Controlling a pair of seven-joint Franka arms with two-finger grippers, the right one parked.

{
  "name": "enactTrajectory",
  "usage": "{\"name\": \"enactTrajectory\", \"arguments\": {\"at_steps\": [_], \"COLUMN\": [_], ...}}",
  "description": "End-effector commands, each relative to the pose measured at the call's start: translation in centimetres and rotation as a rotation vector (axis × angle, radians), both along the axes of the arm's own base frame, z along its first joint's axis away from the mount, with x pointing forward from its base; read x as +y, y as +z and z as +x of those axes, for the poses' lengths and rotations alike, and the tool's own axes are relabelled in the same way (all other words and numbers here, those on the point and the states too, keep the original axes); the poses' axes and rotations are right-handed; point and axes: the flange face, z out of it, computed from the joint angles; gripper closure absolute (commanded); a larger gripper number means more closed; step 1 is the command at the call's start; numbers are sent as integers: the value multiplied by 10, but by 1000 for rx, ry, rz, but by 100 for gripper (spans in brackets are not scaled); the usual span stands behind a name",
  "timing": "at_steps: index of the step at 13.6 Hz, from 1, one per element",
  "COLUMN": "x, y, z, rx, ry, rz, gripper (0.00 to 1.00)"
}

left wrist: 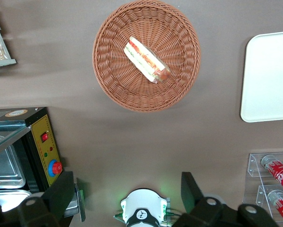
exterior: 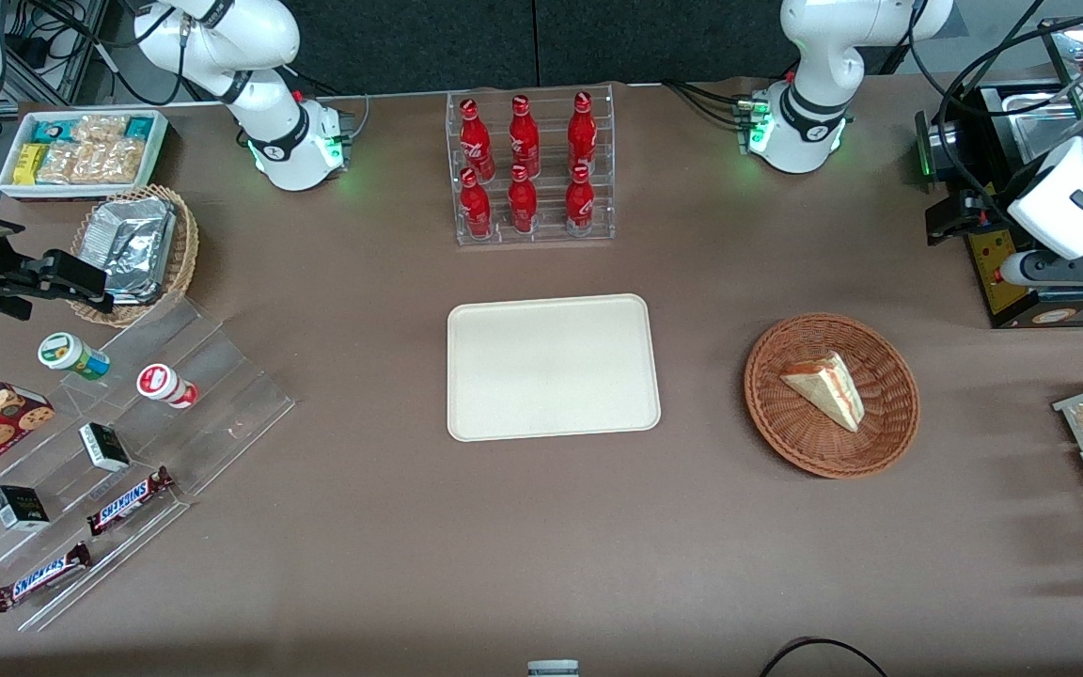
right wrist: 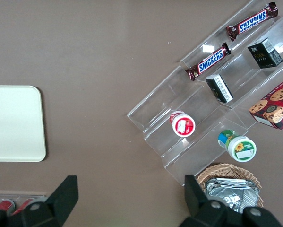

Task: Place sandwich from basket to tray
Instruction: 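Move the left gripper from rest down over the sandwich in the wicker basket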

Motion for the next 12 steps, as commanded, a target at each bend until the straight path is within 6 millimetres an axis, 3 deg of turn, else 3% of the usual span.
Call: {"name": "enactTrajectory", "arguments": {"at_steps": [1, 4, 7, 12], "x": [-3, -2, -2, -4], "y": [8, -11, -61, -132], "z": [-2, 8, 18, 31], "rx": [-9, -7, -34, -114], "ry": [-19, -6, 30, 300], "rz": [-5, 6, 0, 29], "gripper": [0, 0, 0, 0]}}
